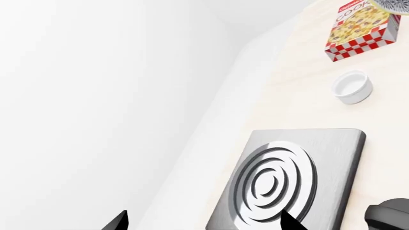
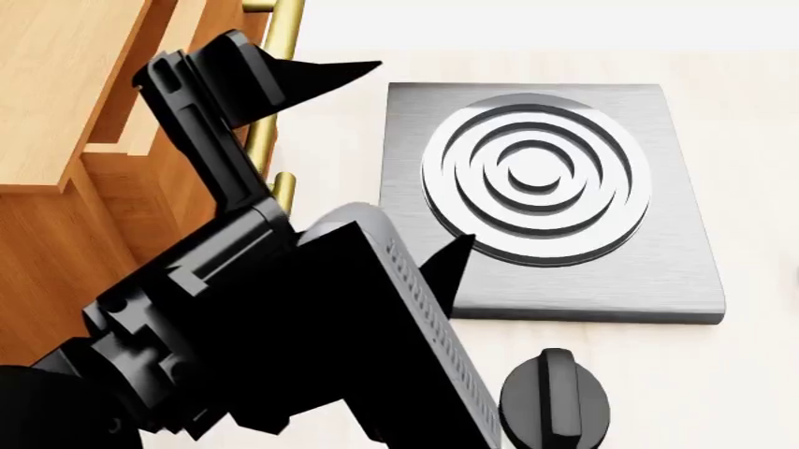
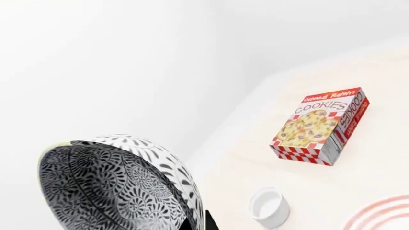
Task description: Pick the akita bowl on the wooden cabinet and place it on the plate.
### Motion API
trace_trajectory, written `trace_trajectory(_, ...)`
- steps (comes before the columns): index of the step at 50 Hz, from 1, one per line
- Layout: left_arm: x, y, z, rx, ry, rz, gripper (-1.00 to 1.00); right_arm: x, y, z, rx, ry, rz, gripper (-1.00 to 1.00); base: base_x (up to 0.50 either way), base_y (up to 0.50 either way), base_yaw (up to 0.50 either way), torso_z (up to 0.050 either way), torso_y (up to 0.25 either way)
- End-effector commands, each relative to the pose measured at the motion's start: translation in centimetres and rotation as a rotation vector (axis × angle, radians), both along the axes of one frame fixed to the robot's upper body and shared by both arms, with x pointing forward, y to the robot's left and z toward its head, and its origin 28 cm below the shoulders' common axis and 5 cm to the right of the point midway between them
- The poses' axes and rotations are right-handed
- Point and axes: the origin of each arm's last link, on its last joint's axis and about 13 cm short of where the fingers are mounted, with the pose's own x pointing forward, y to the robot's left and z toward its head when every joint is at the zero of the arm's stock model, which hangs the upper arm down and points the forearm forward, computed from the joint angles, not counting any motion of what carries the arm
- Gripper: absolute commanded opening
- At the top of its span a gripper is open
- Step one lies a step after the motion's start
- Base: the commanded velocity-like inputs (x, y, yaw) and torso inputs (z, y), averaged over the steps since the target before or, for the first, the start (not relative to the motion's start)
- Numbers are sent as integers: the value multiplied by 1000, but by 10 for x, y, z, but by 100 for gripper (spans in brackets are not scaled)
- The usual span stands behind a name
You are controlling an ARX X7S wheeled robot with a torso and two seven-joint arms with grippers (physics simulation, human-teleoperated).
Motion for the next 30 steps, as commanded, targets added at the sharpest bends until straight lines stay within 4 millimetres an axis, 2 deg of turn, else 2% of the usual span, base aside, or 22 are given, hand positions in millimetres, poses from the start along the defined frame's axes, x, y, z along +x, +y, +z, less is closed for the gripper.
trace_trajectory(1,1,1,-1,-4,1,6,100,7,-14,6,55,-15,31,-100,0,0,0,0,0)
trace_trajectory(7,1,2,-1,-7,5,6,100,10,-23,3,172,-43,87,-100,0,0,0,0,2)
trace_trajectory(19,2,2,-1,-7,4,12,100,4,-32,0,382,-187,146,-100,0,0,0,0,0)
trace_trajectory(30,4,3,-3,-10,9,17,100,-4,-36,3,417,-233,102,-100,0,0,0,0,0)
